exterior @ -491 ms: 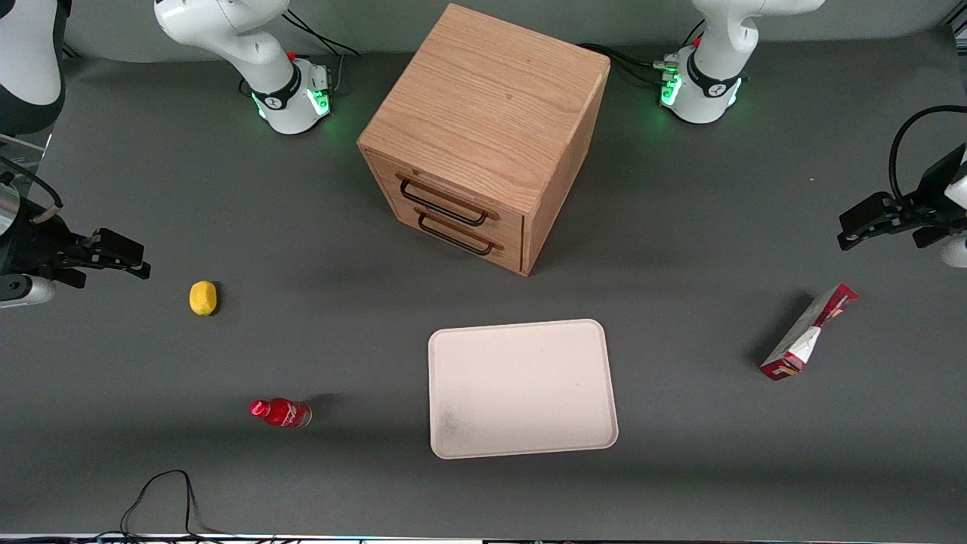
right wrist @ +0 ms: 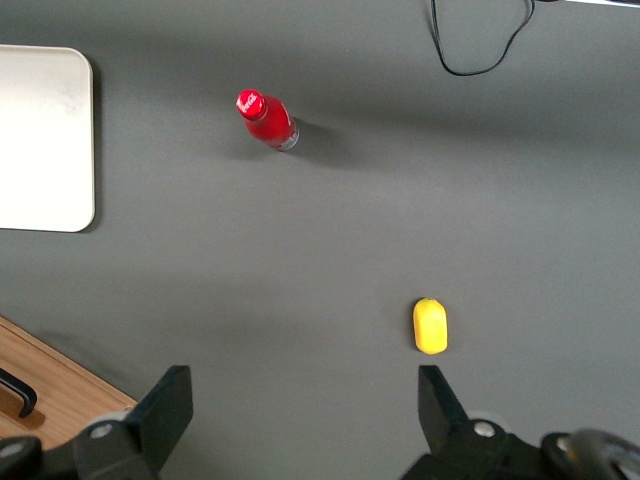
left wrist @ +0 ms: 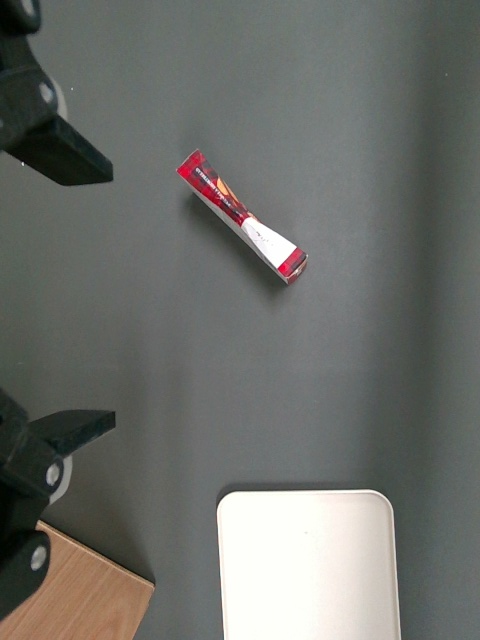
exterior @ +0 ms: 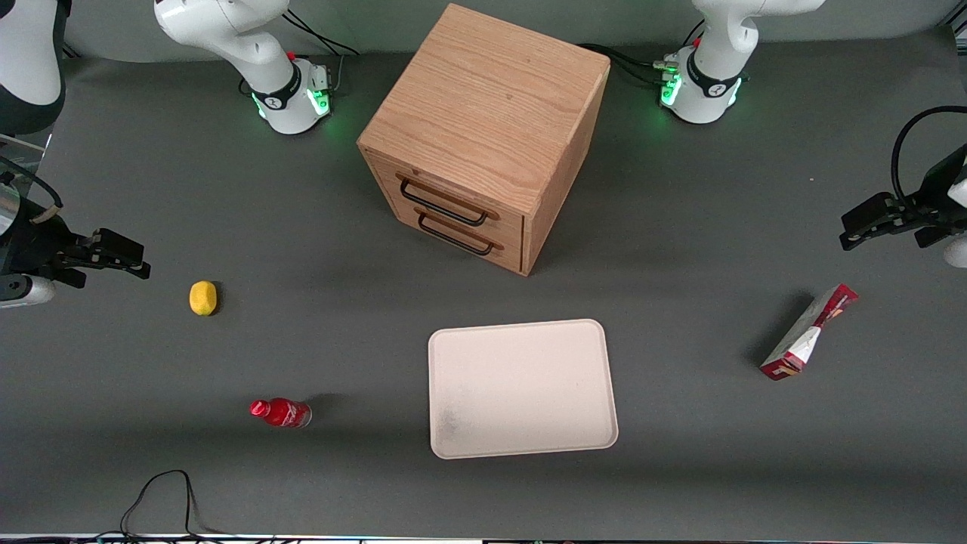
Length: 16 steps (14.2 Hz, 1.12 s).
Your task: Place red cookie box on tray
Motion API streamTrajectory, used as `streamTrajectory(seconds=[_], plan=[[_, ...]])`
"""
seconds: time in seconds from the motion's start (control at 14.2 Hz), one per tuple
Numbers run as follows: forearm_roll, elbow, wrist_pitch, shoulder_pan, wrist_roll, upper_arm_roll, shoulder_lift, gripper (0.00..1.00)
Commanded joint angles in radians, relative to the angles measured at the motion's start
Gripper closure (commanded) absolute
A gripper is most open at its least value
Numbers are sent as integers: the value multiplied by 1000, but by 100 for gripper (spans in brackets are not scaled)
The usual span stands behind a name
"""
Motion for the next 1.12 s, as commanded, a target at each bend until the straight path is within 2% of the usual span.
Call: streamTrajectory(seconds=[0.0,0.42,0.7,1.05], plan=[[-8,-9,-13,-1,-6,4,-13,0],[-4,-10,-8,0,6,7,-4,0],[0,-7,24,40,68,8,22,0],[-4,0,76,143,280,8,65,0]])
